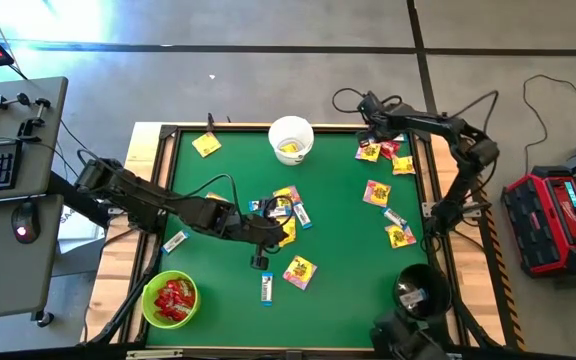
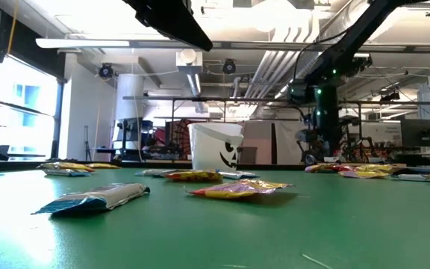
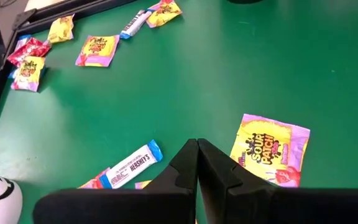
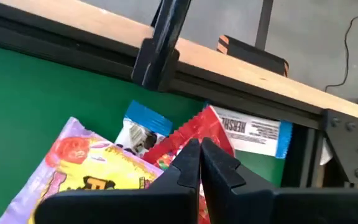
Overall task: Sort candy by brand, put in halloween buckets
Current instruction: Put the red candy into the green bucket
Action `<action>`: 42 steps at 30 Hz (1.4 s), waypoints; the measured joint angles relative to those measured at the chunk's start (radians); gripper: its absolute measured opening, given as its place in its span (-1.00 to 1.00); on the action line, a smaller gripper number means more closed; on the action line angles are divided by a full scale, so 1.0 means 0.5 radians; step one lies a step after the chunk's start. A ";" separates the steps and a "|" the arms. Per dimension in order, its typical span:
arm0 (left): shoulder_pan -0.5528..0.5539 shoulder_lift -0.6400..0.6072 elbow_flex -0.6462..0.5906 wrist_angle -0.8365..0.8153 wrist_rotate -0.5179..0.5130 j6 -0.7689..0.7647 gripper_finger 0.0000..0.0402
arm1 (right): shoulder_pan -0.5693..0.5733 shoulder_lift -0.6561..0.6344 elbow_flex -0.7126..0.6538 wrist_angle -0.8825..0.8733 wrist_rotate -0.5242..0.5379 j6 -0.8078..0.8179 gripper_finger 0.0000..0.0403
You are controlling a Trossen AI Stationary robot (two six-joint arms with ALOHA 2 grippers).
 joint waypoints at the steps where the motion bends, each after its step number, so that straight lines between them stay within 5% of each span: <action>1: -0.004 0.000 0.000 -0.002 0.000 0.000 -1.00 | -0.006 0.024 0.001 -0.004 0.000 0.016 -1.00; 13: -0.016 0.000 0.000 -0.034 -0.010 -0.001 -1.00 | -0.021 0.101 0.000 -0.144 0.003 0.068 -1.00; 23: -0.026 0.000 0.000 -0.034 -0.060 -0.005 -1.00 | -0.007 0.097 -0.204 0.125 0.106 0.174 -1.00; 42: -0.026 0.000 -0.001 -0.166 -0.044 -0.030 -1.00 | 0.271 0.077 -0.253 -0.333 -0.046 0.214 -1.00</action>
